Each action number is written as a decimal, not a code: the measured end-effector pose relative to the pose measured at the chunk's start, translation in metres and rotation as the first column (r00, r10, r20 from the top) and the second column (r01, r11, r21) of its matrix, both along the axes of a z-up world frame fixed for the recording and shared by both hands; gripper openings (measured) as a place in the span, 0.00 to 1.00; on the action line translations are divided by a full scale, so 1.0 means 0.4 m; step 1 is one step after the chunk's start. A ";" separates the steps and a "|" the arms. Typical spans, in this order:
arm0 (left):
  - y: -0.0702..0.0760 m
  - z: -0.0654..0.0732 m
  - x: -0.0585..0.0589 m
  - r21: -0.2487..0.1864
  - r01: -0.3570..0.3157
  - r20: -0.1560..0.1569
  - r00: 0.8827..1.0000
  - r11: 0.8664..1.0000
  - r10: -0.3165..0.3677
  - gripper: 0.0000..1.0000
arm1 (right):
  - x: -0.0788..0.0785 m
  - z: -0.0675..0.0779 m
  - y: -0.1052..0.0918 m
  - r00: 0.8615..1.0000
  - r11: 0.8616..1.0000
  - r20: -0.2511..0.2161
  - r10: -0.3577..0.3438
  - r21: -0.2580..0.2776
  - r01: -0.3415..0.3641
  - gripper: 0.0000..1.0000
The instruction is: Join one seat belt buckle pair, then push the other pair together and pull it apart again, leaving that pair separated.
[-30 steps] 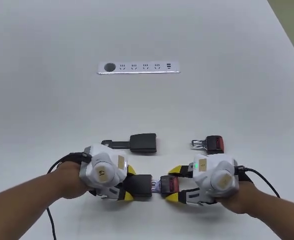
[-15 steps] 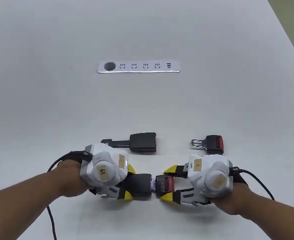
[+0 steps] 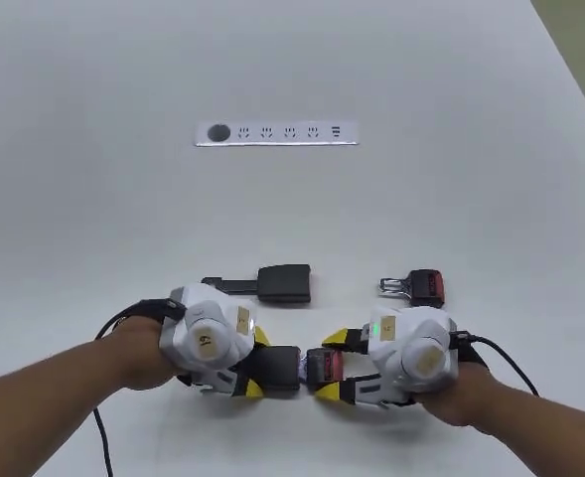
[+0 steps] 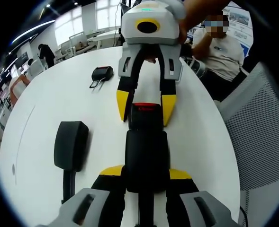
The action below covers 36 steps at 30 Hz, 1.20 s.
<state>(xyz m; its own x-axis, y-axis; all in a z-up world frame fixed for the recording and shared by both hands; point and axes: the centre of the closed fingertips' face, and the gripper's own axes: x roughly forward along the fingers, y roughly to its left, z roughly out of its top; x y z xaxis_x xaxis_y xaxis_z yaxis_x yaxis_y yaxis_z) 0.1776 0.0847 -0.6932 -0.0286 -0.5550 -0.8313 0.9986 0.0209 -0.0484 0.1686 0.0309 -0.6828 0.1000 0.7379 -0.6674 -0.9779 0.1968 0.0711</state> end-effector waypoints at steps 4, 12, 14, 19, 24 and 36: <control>0.000 -0.001 -0.001 -0.010 -0.004 -0.001 1.000 1.000 0.004 0.33 | 0.004 -0.003 -0.006 1.000 1.000 -0.002 -0.005 0.008 0.005 0.33; -0.003 -0.003 -0.006 -0.037 -0.002 -0.004 1.000 0.999 0.002 0.33 | 0.013 -0.008 -0.019 1.000 1.000 -0.001 0.007 0.029 -0.007 0.33; -0.005 -0.001 -0.006 -0.044 0.001 -0.004 1.000 0.999 -0.001 0.33 | 0.015 -0.008 -0.022 1.000 0.999 -0.002 0.007 0.040 -0.007 0.33; -0.007 0.003 -0.005 -0.079 -0.004 -0.018 1.000 0.997 0.002 0.33 | 0.020 -0.005 -0.024 1.000 0.998 -0.009 0.023 0.058 -0.022 0.33; -0.008 0.005 -0.003 -0.100 0.000 -0.026 1.000 0.995 -0.002 0.33 | 0.027 -0.010 -0.032 0.999 0.997 -0.008 0.035 0.075 -0.034 0.32; -0.007 0.006 0.001 -0.135 -0.016 -0.036 0.999 0.991 0.011 0.32 | 0.034 -0.013 -0.039 0.999 0.993 -0.011 0.051 0.108 -0.050 0.32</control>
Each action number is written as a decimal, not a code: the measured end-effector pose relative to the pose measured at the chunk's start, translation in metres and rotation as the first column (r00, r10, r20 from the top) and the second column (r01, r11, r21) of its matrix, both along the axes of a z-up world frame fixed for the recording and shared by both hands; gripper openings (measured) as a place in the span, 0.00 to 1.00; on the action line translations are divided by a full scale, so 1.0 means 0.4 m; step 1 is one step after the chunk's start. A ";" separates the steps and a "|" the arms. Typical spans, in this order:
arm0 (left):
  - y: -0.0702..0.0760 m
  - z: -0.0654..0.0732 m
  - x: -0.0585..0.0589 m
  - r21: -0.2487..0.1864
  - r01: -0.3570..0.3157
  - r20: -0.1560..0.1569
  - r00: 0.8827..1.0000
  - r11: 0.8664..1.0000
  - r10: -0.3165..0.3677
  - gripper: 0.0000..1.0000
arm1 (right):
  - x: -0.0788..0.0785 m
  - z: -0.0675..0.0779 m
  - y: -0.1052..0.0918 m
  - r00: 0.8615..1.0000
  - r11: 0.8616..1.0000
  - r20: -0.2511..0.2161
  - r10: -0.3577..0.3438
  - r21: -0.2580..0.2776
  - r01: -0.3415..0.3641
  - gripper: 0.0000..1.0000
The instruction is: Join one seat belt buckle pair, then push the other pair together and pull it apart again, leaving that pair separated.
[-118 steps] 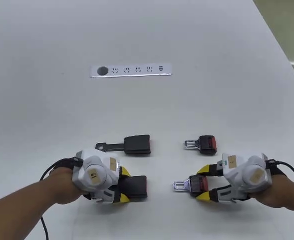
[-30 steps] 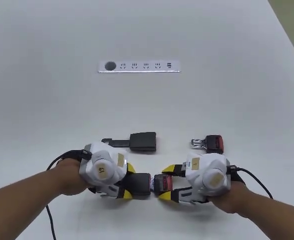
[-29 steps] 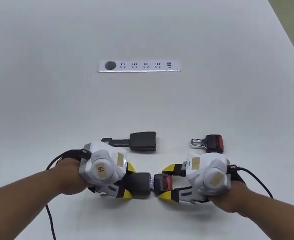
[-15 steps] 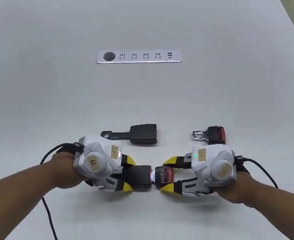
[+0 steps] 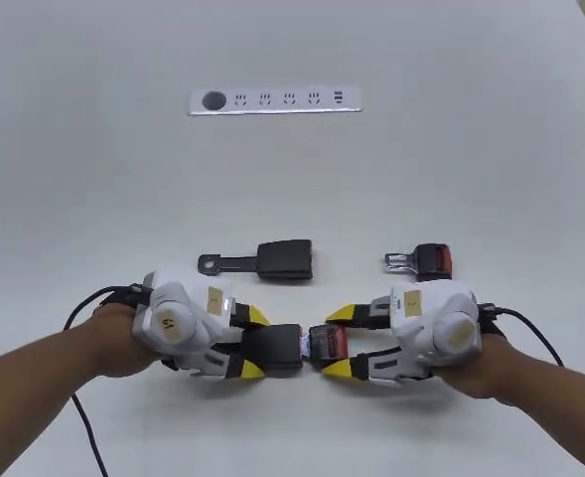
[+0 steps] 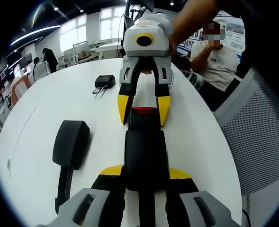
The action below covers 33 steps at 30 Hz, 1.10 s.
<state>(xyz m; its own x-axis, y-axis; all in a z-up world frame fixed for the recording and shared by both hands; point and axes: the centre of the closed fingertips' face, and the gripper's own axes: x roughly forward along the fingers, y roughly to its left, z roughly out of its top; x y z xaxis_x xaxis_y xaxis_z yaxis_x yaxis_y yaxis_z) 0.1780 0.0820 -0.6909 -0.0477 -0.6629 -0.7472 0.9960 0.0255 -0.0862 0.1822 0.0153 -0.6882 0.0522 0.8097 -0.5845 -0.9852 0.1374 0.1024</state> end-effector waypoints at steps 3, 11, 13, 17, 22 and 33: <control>0.001 0.000 0.000 -0.003 0.001 -0.002 1.000 1.000 -0.001 0.32 | -0.002 0.005 0.005 1.000 1.000 -0.001 -0.002 0.000 0.002 0.32; 0.004 0.001 0.005 -0.012 0.008 -0.009 1.000 1.000 -0.008 0.32 | -0.002 0.011 0.010 1.000 1.000 -0.004 -0.005 0.011 0.005 0.32; 0.005 0.000 0.005 -0.013 0.010 -0.008 1.000 1.000 -0.010 0.32 | -0.002 0.012 0.011 1.000 1.000 -0.006 -0.006 0.013 0.006 0.32; 0.002 0.001 0.003 -0.015 0.009 -0.009 1.000 1.000 -0.009 0.32 | -0.002 0.013 0.012 1.000 1.000 -0.006 -0.004 0.015 0.004 0.32; 0.001 0.001 0.001 -0.017 0.009 -0.010 1.000 1.000 -0.009 0.32 | -0.003 0.015 0.014 1.000 1.000 -0.006 -0.006 0.021 0.007 0.32; 0.002 0.001 0.002 -0.021 0.009 -0.012 1.000 1.000 -0.010 0.32 | -0.004 0.015 0.014 1.000 0.999 -0.008 -0.012 0.031 0.012 0.32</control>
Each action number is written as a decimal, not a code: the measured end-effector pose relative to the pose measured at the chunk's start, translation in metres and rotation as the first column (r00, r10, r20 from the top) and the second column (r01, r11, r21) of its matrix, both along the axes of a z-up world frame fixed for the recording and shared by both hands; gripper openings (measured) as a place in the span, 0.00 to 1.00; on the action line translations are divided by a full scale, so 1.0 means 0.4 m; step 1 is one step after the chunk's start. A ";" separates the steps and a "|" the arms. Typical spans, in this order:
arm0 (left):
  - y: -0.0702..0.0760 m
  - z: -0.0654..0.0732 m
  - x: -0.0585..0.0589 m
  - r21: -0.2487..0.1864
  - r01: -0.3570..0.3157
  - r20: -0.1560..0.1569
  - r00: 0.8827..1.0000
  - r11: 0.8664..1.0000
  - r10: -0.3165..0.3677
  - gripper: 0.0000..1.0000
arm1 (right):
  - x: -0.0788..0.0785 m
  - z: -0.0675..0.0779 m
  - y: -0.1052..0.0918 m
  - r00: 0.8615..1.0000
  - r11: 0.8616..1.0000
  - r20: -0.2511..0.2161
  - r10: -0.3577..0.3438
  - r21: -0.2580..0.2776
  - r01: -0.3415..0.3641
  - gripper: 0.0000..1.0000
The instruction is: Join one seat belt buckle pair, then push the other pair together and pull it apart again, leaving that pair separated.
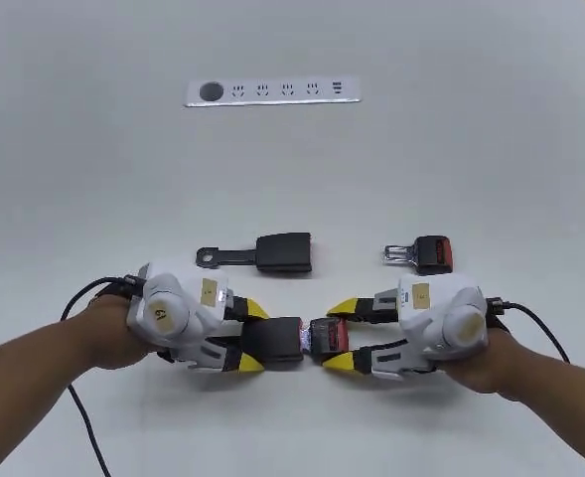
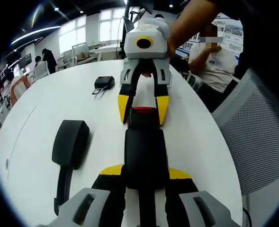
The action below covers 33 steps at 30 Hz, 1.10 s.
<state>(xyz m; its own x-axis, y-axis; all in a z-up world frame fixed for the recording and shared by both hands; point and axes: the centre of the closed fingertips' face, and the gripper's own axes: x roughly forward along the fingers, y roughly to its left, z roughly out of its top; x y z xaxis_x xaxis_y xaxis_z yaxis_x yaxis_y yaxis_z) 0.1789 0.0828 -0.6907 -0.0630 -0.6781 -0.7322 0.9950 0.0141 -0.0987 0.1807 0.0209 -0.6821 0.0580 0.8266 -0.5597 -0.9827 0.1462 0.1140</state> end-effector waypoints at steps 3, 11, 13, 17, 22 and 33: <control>-0.001 0.000 0.000 -0.002 -0.001 0.000 1.000 1.000 0.001 0.32 | 0.000 0.001 0.000 1.000 1.000 -0.001 0.000 0.003 0.000 0.31; -0.001 0.000 0.000 -0.003 0.000 0.001 1.000 1.000 0.000 0.32 | 0.000 -0.003 -0.003 1.000 1.000 -0.002 -0.003 0.009 0.003 0.32; -0.001 0.001 -0.001 -0.001 -0.001 0.000 1.000 1.000 0.001 0.32 | 0.000 -0.003 -0.004 1.000 1.000 -0.001 -0.005 0.011 0.005 0.32; 0.000 -0.001 -0.002 0.003 -0.002 0.000 1.000 1.000 0.002 0.32 | 0.000 -0.003 -0.004 1.000 1.000 -0.001 -0.007 0.013 0.007 0.32; -0.001 -0.002 -0.002 0.012 0.000 -0.003 1.000 1.000 0.000 0.32 | -0.002 -0.002 -0.003 1.000 1.000 0.001 -0.004 0.001 0.004 0.32; -0.004 -0.002 -0.001 0.066 0.028 0.026 0.999 0.997 -0.030 0.33 | -0.003 -0.008 -0.004 1.000 0.999 0.023 0.011 -0.052 -0.010 0.33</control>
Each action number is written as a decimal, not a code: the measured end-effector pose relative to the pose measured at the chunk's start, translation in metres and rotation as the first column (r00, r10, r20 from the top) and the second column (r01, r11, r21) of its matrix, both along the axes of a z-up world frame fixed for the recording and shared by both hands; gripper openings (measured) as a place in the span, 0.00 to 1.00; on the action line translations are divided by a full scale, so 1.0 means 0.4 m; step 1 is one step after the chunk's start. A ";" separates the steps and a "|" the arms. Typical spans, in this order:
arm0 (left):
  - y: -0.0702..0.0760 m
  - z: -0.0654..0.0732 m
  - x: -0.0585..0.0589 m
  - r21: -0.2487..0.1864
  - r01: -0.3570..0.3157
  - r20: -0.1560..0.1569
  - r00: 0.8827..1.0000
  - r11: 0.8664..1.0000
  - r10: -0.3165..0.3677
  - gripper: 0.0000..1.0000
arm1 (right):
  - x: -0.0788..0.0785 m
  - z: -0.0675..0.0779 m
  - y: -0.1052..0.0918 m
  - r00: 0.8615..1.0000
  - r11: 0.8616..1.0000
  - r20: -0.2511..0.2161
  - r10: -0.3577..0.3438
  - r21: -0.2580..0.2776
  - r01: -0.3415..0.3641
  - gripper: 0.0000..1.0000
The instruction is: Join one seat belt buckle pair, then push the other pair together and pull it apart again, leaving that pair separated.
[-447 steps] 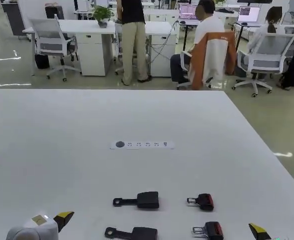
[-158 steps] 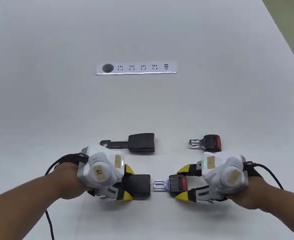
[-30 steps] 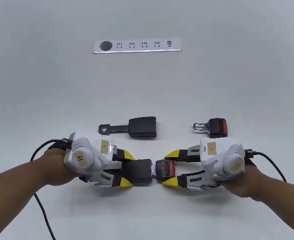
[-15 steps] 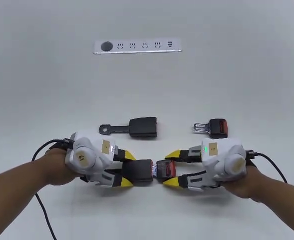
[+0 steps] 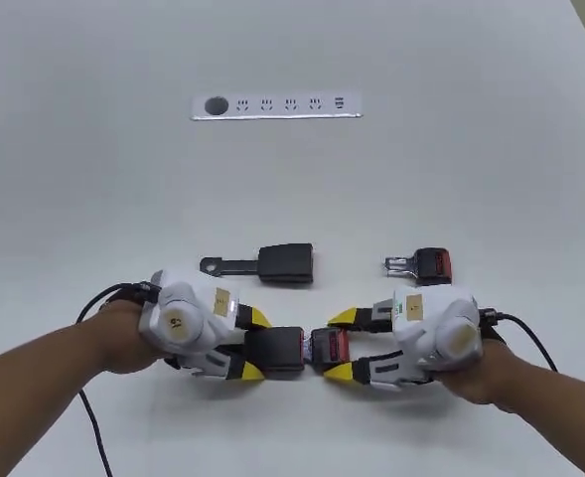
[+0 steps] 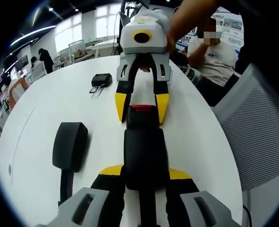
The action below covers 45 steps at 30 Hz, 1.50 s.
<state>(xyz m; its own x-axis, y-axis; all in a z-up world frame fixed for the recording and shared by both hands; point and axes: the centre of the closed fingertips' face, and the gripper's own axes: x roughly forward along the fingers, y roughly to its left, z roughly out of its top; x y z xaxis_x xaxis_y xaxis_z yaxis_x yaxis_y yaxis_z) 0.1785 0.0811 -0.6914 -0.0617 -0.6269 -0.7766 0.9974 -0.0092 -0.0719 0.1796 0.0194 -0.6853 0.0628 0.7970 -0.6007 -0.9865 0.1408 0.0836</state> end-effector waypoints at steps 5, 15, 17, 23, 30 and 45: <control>0.005 -0.002 0.000 0.007 -0.009 0.004 1.000 1.000 0.009 0.34 | 0.001 -0.002 0.000 1.000 1.000 0.002 0.005 -0.031 -0.005 0.33; 0.003 -0.004 0.000 0.043 -0.012 0.005 1.000 0.999 0.012 0.34 | -0.003 0.008 0.005 1.000 0.998 0.011 -0.001 -0.066 0.002 0.34; 0.002 -0.004 0.001 0.044 -0.027 -0.005 1.000 0.999 0.027 0.34 | -0.002 0.006 0.005 1.000 0.998 0.012 -0.006 -0.069 0.006 0.34; -0.004 0.001 -0.009 0.050 -0.051 -0.040 0.998 0.997 0.053 0.44 | -0.003 0.007 0.003 0.999 0.996 -0.011 -0.038 -0.078 0.037 0.38; -0.019 0.054 -0.006 -0.021 -0.147 -0.073 0.987 0.989 0.145 0.64 | 0.006 0.044 0.002 0.994 0.995 -0.048 -0.101 -0.015 0.100 0.51; -0.008 0.149 0.089 -0.082 -0.234 -0.021 0.972 0.969 0.233 0.75 | 0.072 0.104 -0.106 0.981 0.981 0.000 -0.193 0.005 0.193 0.59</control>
<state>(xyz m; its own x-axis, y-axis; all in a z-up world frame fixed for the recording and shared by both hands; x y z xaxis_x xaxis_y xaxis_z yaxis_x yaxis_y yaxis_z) 0.2139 0.0780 -0.6320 0.0856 -0.6873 -0.7213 0.9718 0.2173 -0.0917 0.2083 -0.0230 -0.6438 0.2155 0.7726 -0.5971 -0.9409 0.3278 0.0847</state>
